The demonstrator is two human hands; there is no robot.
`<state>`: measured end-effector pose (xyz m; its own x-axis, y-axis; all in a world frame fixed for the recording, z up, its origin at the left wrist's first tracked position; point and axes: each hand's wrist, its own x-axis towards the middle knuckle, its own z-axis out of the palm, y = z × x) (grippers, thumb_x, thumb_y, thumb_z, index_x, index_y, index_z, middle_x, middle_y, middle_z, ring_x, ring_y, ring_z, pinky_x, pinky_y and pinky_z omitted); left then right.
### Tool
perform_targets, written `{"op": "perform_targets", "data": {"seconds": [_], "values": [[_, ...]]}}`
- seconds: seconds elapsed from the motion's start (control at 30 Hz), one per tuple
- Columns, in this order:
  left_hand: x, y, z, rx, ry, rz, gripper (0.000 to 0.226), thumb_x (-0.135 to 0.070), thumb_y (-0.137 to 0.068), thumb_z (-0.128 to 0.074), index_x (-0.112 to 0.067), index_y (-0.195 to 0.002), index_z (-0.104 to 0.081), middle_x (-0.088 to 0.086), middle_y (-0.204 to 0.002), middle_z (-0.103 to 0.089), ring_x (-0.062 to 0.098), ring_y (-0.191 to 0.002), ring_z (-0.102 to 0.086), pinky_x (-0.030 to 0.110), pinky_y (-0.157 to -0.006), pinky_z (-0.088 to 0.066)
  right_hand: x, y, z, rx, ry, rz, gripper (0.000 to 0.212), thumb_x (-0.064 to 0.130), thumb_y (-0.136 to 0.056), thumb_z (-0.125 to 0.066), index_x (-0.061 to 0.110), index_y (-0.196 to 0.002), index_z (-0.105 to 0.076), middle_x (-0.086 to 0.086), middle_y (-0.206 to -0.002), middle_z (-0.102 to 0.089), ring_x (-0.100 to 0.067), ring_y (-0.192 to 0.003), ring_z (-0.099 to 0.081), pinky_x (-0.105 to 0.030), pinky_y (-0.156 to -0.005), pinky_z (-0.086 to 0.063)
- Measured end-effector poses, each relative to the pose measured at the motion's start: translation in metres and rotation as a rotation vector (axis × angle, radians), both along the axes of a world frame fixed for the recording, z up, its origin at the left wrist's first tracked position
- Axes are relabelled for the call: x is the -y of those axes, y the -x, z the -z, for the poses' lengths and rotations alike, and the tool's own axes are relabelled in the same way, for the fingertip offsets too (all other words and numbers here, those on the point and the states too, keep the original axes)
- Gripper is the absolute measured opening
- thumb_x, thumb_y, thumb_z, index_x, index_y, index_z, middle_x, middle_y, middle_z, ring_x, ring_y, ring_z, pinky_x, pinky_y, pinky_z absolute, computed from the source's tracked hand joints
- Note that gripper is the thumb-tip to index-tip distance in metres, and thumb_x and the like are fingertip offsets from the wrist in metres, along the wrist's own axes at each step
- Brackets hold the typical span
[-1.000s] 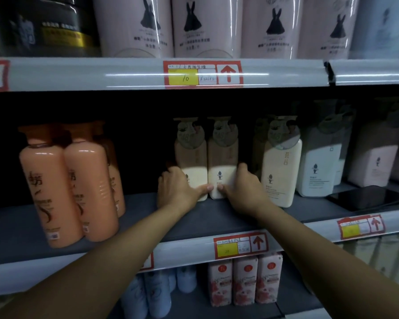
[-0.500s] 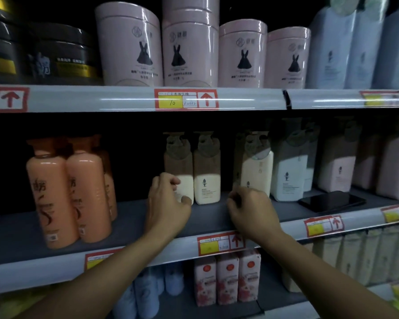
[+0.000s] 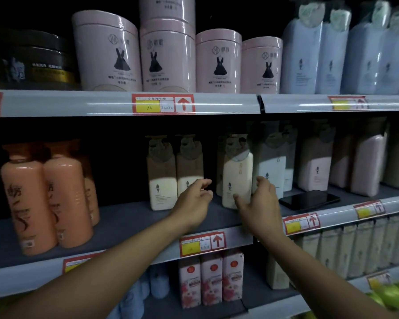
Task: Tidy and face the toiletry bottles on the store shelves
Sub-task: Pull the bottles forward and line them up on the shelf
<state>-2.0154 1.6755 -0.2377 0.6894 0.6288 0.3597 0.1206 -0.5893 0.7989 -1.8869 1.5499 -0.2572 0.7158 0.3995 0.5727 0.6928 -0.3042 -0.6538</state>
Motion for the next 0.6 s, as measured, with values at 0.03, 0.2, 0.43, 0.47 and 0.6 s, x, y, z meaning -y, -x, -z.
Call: {"op": "perform_targets", "data": {"seconds": [0.03, 0.2, 0.43, 0.47, 0.6], "values": [[-0.002, -0.006, 0.0, 0.003, 0.028, 0.006, 0.042, -0.019, -0.109, -0.048, -0.02, -0.151, -0.048, 0.006, -0.151, -0.054, 0.015, -0.138, -0.049, 0.024, -0.11, -0.036, -0.003, -0.004, 0.001, -0.016, 0.007, -0.005, 0.075, 0.037, -0.089, -0.078, 0.011, -0.148, -0.038, -0.011, -0.142, -0.051, -0.031, -0.131, -0.052, -0.044, -0.101, -0.049], [-0.008, -0.038, -0.004, 0.03, 0.12, 0.004, 0.047, -0.023, -0.112, -0.04, -0.02, -0.159, -0.036, 0.003, -0.163, -0.039, 0.017, -0.149, -0.036, 0.024, -0.116, -0.027, -0.02, -0.025, -0.001, -0.072, 0.036, -0.068, 0.068, 0.045, -0.087, -0.079, 0.015, -0.136, -0.042, -0.01, -0.131, -0.062, -0.033, -0.119, -0.061, -0.041, -0.086, -0.051], [-0.014, -0.081, -0.003, 0.002, 0.059, -0.106, 0.053, -0.031, -0.112, -0.039, -0.016, -0.161, -0.026, 0.008, -0.163, -0.039, 0.026, -0.149, -0.038, 0.029, -0.114, -0.03, -0.012, -0.045, 0.004, -0.042, -0.012, -0.109, 0.063, 0.041, -0.088, -0.078, 0.022, -0.138, -0.044, -0.002, -0.13, -0.063, -0.025, -0.119, -0.061, -0.043, -0.093, -0.055], [-0.014, -0.087, -0.003, -0.028, 0.027, -0.132, 0.053, -0.031, -0.111, -0.042, -0.013, -0.159, -0.029, 0.011, -0.16, -0.042, 0.029, -0.145, -0.043, 0.033, -0.114, -0.035, -0.009, -0.048, 0.004, -0.046, -0.019, -0.113, 0.063, 0.04, -0.088, -0.078, 0.024, -0.138, -0.043, -0.002, -0.131, -0.062, -0.024, -0.119, -0.06, -0.045, -0.093, -0.056], [-0.01, -0.11, -0.005, -0.116, -0.034, -0.23, 0.044, -0.032, -0.102, -0.057, -0.002, -0.132, -0.045, 0.018, -0.136, -0.056, 0.034, -0.12, -0.058, 0.035, -0.088, -0.049, 0.004, -0.059, 0.005, -0.046, -0.009, -0.079, 0.064, 0.043, -0.088, -0.078, 0.026, -0.139, -0.043, -0.001, -0.13, -0.062, -0.024, -0.117, -0.061, -0.049, -0.093, -0.057]]}}
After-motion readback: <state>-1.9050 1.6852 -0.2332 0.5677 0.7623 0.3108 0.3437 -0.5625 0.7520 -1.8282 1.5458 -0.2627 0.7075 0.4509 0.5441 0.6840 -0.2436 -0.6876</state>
